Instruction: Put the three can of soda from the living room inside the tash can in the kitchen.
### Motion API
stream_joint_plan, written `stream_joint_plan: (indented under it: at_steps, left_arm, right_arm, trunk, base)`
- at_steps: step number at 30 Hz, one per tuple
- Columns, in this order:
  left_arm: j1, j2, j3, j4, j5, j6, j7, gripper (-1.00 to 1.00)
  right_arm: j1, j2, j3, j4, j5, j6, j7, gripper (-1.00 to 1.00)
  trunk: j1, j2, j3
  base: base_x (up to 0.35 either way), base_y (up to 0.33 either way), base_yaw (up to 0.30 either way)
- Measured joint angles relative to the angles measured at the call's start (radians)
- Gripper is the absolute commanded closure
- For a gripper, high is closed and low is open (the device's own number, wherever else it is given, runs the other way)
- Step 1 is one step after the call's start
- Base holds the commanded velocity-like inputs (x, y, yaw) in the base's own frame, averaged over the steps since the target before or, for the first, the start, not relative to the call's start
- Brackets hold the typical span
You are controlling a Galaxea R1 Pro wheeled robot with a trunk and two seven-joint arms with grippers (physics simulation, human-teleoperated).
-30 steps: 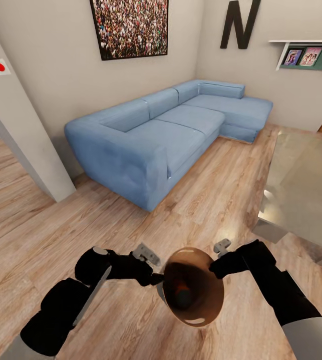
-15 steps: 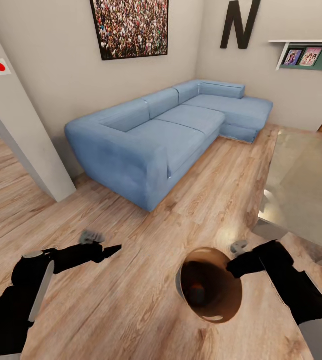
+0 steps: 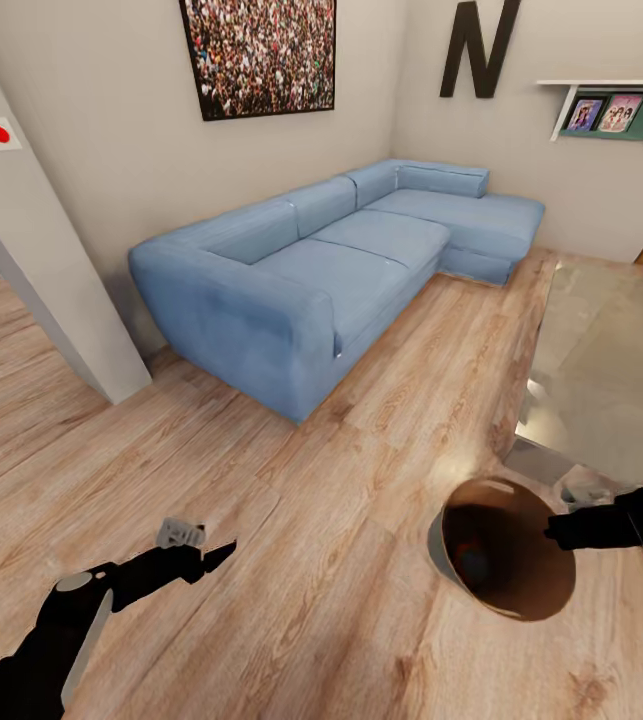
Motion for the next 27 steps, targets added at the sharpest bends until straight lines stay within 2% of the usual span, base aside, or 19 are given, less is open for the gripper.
stream_joint_plan:
  at_steps: [1,2,3,5,7,8,10,11,12,14,15,18,21,22,23,25,27]
  left_arm:
    - [0.0,0.0,0.0,0.01,0.0,-0.011,0.001,-1.0]
    - [0.0,0.0,0.0,0.019,0.0,-0.02,0.004,-1.0]
    - [0.001,0.0,0.0,0.064,-0.002,-0.048,0.032,-1.0]
    - [0.001,0.0,0.0,0.103,0.0,-0.062,0.061,-1.0]
    - [0.001,0.0,-0.001,0.122,0.0,-0.081,0.076,-1.0]
    - [0.001,0.0,-0.002,0.132,-0.002,-0.092,0.088,-1.0]
    - [0.001,-0.001,-0.002,0.138,-0.003,-0.097,0.098,-1.0]
    - [0.001,-0.001,-0.003,0.146,-0.003,-0.1,0.109,-1.0]
    - [0.0,-0.001,-0.003,0.151,-0.003,-0.102,0.114,-1.0]
    - [0.001,-0.001,-0.003,0.17,-0.003,-0.112,0.125,-1.0]
    - [0.001,-0.001,-0.003,0.175,-0.004,-0.119,0.126,-1.0]
    - [0.001,-0.001,-0.003,0.198,-0.004,-0.152,0.13,-1.0]
    - [0.001,-0.001,-0.005,0.218,-0.004,-0.17,0.132,-1.0]
    - [0.001,-0.001,-0.005,0.222,-0.004,-0.177,0.133,-1.0]
    - [0.001,-0.001,-0.006,0.227,-0.004,-0.192,0.134,-1.0]
    - [0.001,-0.001,-0.007,0.23,-0.004,-0.206,0.136,-1.0]
    - [0.001,-0.001,-0.007,0.234,-0.004,-0.213,0.138,-1.0]
  right_arm:
    - [0.0,-0.008,-0.006,0.009,0.022,-0.012,-0.006,1.0]
    - [0.0,-0.014,-0.011,0.016,0.028,-0.013,-0.004,1.0]
    - [0.01,-0.043,-0.035,0.047,-0.034,-0.002,0.004,1.0]
    - [0.031,-0.05,-0.087,0.045,-0.036,-0.03,0.0,1.0]
    - [0.058,-0.049,-0.133,0.047,-0.012,-0.066,-0.008,1.0]
    - [0.089,-0.042,-0.173,0.048,-0.018,-0.116,-0.012,1.0]
    - [0.108,-0.028,-0.199,0.049,-0.023,-0.157,-0.013,1.0]
    - [0.12,-0.004,-0.24,0.049,-0.031,-0.215,-0.013,1.0]
    - [0.124,0.009,-0.265,0.049,-0.048,-0.235,-0.011,1.0]
    - [0.136,0.054,-0.361,0.049,-0.043,-0.376,-0.007,1.0]
    - [0.137,0.062,-0.382,0.049,-0.043,-0.408,-0.005,1.0]
    - [0.142,0.082,-0.438,0.05,-0.038,-0.498,0.002,1.0]
    - [0.156,0.09,-0.463,0.052,-0.045,-0.547,0.024,1.0]
    - [0.167,0.092,-0.475,0.055,-0.042,-0.585,0.033,1.0]
    - [0.177,0.097,-0.501,0.07,-0.036,-0.655,0.042,1.0]
    - [0.183,0.109,-0.53,0.094,-0.039,-0.718,0.053,1.0]
    - [0.185,0.119,-0.545,0.107,-0.049,-0.748,0.059,1.0]
  trunk:
    - [0.0,0.0,0.0]
    - [0.0,0.0,0.0]
    - [0.0,0.0,0.0]
    - [0.0,0.0,0.0]
    - [0.0,0.0,0.0]
    - [0.0,0.0,0.0]
    - [0.0,0.0,0.0]
    - [0.0,0.0,0.0]
    - [0.0,0.0,0.0]
    - [0.0,0.0,0.0]
    - [0.0,0.0,0.0]
    - [0.0,0.0,0.0]
    - [0.0,0.0,0.0]
    - [0.0,0.0,0.0]
    - [0.0,0.0,0.0]
    - [0.0,0.0,0.0]
    - [0.0,0.0,0.0]
  base:
    - [0.0,0.0,0.0]
    - [0.0,0.0,0.0]
    - [0.0,0.0,0.0]
    - [0.0,0.0,0.0]
    - [0.0,-0.003,0.0]
    - [0.0,-0.02,0.0]
    - [0.0,-0.058,0.0]
    - [0.0,-0.089,0.0]
    - [0.0,-0.106,0.0]
    - [0.0,-0.105,0.0]
    - [0.0,-0.087,0.0]
    - [0.0,-0.05,0.0]
    - [0.0,-0.018,0.0]
    - [0.0,-0.006,0.0]
    - [0.0,-0.005,0.0]
    - [0.0,-0.005,0.0]
    - [0.0,-0.033,0.0]
